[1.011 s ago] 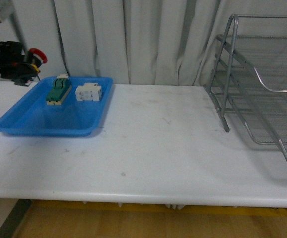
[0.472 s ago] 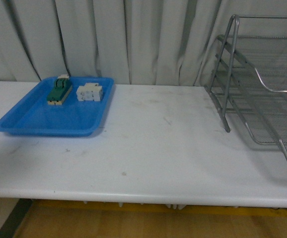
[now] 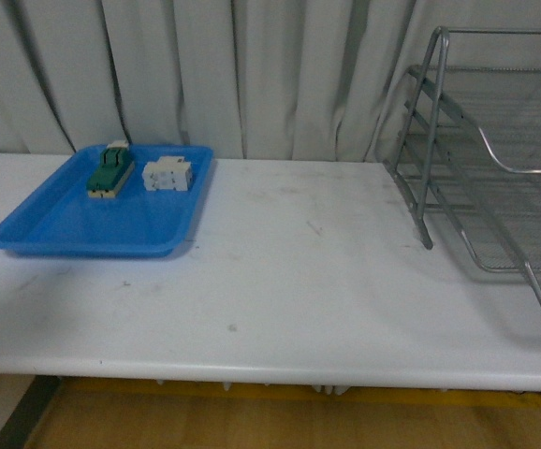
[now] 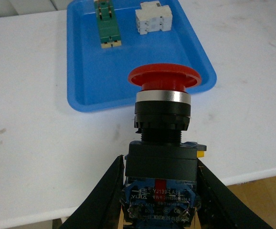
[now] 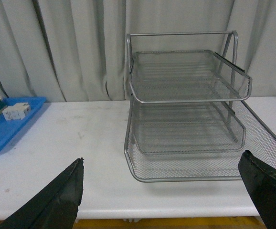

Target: Place button on rack with both arms

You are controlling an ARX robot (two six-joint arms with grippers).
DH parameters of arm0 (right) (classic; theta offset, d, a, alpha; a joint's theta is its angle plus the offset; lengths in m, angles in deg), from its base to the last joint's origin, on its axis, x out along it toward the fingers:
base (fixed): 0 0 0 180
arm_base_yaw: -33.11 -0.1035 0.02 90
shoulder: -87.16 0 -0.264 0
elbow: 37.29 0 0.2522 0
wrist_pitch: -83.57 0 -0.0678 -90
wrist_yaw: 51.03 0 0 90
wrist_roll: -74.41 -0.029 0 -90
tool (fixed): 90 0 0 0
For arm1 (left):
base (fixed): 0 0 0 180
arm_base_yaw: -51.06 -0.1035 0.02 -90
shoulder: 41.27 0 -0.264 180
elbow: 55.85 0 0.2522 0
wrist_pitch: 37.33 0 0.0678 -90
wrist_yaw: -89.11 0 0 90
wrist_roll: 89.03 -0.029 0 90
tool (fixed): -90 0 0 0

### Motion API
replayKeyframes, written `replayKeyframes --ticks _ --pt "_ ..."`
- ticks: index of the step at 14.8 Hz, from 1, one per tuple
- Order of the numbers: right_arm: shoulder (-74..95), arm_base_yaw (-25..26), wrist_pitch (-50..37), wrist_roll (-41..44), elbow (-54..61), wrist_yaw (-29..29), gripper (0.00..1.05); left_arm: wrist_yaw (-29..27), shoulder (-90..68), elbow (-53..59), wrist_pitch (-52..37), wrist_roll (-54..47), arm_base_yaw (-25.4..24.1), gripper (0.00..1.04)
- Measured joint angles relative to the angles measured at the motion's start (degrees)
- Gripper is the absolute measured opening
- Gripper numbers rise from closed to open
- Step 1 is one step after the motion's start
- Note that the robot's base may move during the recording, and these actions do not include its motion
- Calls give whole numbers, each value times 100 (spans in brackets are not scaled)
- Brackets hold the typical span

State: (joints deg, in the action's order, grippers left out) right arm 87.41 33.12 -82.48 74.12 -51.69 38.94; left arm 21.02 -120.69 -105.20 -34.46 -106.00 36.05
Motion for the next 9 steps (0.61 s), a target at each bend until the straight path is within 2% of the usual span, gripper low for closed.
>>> replayKeyframes --ticks 9 --pt "0 0 -4 2 0 2 98 -92 -109 103 -249 -52 105 37"
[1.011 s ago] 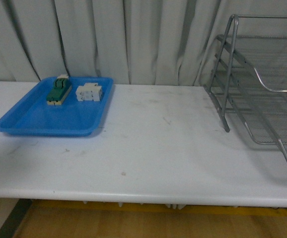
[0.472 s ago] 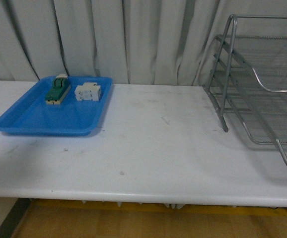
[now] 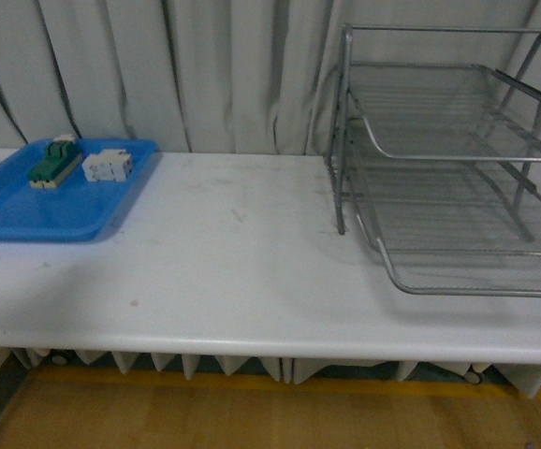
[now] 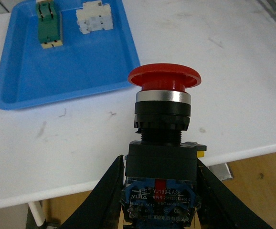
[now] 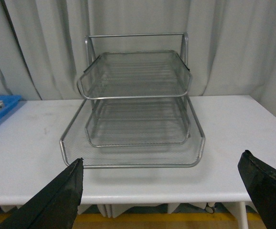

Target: Place button on rack with both arms

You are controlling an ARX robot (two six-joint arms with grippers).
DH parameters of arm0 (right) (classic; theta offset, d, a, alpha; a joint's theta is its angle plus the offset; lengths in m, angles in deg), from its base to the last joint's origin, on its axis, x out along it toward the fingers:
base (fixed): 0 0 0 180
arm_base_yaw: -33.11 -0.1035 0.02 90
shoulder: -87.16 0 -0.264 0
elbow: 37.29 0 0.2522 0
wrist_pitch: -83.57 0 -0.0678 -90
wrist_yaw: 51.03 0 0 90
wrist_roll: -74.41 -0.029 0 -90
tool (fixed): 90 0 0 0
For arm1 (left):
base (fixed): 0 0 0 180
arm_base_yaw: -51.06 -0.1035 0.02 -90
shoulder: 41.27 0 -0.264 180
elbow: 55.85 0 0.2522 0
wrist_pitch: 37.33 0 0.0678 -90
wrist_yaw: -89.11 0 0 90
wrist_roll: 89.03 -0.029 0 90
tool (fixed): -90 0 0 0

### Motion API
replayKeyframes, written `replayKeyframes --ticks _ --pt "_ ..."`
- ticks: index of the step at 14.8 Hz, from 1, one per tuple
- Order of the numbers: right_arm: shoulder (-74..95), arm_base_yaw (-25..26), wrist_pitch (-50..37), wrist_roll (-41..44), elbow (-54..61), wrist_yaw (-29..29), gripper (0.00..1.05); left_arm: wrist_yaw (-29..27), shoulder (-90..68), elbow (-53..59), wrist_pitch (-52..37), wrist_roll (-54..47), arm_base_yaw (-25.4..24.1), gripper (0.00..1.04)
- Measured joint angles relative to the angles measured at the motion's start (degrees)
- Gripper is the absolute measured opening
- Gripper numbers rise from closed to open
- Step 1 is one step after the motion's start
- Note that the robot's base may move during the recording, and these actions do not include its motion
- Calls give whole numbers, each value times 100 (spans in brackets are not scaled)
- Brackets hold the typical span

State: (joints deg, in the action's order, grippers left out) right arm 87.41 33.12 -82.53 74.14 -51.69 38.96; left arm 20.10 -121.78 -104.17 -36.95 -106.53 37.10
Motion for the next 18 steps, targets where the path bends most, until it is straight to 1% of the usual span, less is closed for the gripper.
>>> replayKeyframes --ticks 7,8,10,11,12,13,17,18 --pt "0 0 4 -2 0 -11 98 -2 -2 122 -44 -59 59 37" --pt "0 0 4 0 0 -17 98 48 -2 122 -68 -59 146 37" --pt "0 0 9 0 0 -17 98 -26 2 170 -68 -26 188 37" --pt "0 0 4 0 0 -15 98 -105 0 175 -140 109 326 37" --pt "0 0 7 0 0 -11 98 -208 -2 173 -221 254 529 37" --pt "0 0 9 -2 0 -13 98 -337 -42 138 -299 444 876 37" --pt "0 0 7 0 0 -11 98 -990 -813 -715 -479 1145 2538 37" --pt "0 0 7 -2 0 -13 98 -1056 -1045 -988 -448 1276 2892 37"
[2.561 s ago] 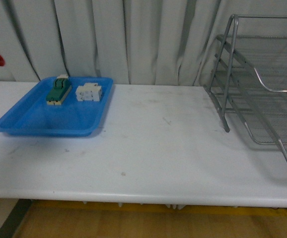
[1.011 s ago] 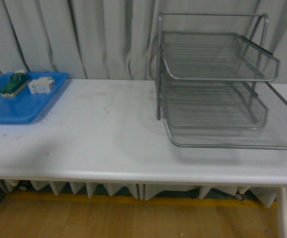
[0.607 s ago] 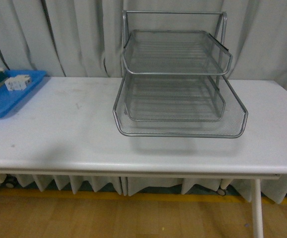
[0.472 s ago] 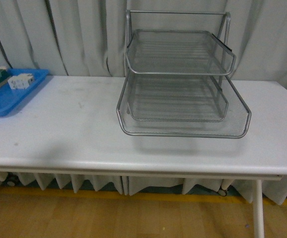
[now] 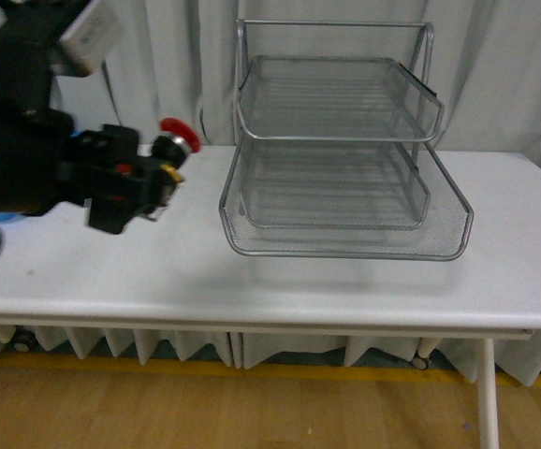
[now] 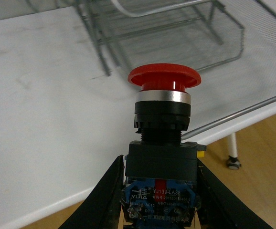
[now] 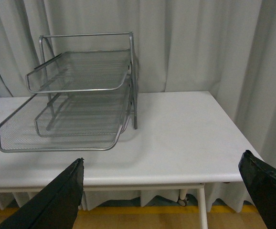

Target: Place button on rack with both arms

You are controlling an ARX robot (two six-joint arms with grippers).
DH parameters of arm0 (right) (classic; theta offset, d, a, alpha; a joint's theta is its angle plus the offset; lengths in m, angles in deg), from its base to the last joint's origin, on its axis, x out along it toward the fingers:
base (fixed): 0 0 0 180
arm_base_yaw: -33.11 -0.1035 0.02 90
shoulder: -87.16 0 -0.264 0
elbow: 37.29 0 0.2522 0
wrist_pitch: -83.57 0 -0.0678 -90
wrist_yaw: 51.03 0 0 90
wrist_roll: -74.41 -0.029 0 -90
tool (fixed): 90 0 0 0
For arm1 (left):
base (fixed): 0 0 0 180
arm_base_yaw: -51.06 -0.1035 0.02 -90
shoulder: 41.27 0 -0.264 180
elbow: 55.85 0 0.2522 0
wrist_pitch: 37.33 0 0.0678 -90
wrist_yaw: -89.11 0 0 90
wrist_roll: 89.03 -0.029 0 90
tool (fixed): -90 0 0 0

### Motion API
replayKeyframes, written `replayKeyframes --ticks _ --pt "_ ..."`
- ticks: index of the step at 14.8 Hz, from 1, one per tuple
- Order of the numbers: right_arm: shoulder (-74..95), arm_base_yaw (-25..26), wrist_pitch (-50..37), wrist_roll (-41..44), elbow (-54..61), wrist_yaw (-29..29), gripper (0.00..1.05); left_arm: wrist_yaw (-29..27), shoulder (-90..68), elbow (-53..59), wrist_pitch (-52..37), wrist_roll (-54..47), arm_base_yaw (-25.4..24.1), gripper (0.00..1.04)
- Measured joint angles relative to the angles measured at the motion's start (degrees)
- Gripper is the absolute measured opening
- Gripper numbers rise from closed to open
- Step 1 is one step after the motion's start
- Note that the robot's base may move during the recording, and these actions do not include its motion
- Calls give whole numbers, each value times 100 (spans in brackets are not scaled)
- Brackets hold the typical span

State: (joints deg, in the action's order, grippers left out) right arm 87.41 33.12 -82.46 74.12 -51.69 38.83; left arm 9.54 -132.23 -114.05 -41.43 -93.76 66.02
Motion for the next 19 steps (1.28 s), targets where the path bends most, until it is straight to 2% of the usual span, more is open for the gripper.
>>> replayKeyframes --ticks 2,9,19 --pt "0 0 0 0 0 0 98 -122 -634 -883 232 262 638 37" --pt "0 0 0 2 0 2 98 -588 -2216 -3064 1246 275 1478 37" --pt "0 0 0 0 0 2 98 -1351 -4282 -5731 2782 -175 1751 37"
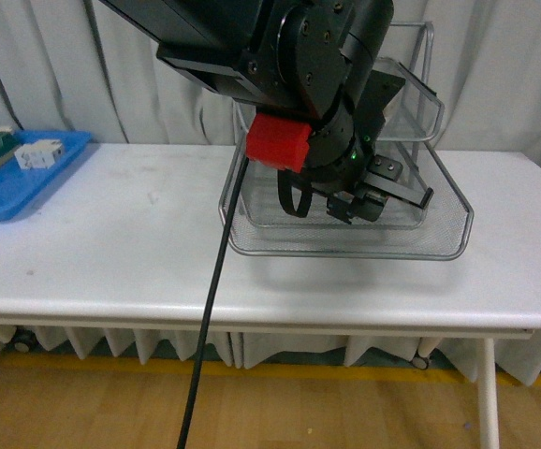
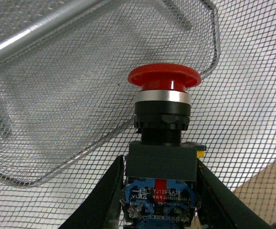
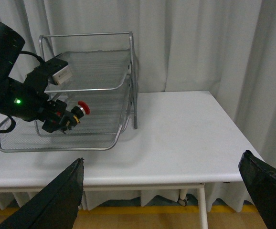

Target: Place button on rack with both arms

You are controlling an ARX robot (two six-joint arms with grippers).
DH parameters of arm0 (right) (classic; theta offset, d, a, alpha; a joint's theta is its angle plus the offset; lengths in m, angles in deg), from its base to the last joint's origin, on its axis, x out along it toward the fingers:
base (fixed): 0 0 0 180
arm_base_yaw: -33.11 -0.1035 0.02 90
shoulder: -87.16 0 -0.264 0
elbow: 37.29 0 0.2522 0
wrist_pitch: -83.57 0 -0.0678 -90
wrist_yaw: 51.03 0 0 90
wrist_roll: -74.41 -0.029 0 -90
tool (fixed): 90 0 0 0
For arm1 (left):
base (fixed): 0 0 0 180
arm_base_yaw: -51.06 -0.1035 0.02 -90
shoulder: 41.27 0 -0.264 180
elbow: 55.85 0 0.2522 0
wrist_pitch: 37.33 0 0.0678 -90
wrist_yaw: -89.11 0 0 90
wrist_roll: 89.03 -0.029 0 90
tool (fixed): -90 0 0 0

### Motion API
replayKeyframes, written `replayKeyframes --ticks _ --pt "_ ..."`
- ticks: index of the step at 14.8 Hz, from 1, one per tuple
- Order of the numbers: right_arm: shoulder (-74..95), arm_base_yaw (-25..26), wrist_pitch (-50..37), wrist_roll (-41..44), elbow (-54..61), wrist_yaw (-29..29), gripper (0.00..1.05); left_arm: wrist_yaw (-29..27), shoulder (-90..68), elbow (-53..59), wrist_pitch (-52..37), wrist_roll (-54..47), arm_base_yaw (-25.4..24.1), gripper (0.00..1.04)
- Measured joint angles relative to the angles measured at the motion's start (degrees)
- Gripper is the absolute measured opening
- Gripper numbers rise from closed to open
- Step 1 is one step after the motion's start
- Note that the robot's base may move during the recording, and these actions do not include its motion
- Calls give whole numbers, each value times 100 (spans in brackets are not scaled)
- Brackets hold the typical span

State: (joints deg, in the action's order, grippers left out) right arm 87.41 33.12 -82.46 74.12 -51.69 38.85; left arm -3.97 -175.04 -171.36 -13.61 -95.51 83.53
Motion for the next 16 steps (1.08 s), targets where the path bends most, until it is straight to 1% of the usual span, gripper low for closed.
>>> replayKeyframes --ticks 3,5,6,7,9,10,12,16 --pt "0 0 0 2 0 -2 98 -94 -321 -470 212 22 -39 37" --pt "0 0 0 2 0 0 98 -11 -332 -531 157 103 -109 60" --pt "0 0 0 0 0 0 98 15 -330 -531 114 140 -118 66" --pt "0 0 0 2 0 0 98 66 -328 -527 94 162 -131 74" --pt "0 0 0 0 0 -2 98 229 -188 -295 11 208 -190 93" --pt "0 0 0 0 0 0 98 326 -79 -149 -39 229 -199 100" --pt "0 0 -2 2 0 0 98 437 247 192 -208 275 -256 97" --pt "0 0 0 2 0 0 98 835 1421 1329 -916 234 -376 98"
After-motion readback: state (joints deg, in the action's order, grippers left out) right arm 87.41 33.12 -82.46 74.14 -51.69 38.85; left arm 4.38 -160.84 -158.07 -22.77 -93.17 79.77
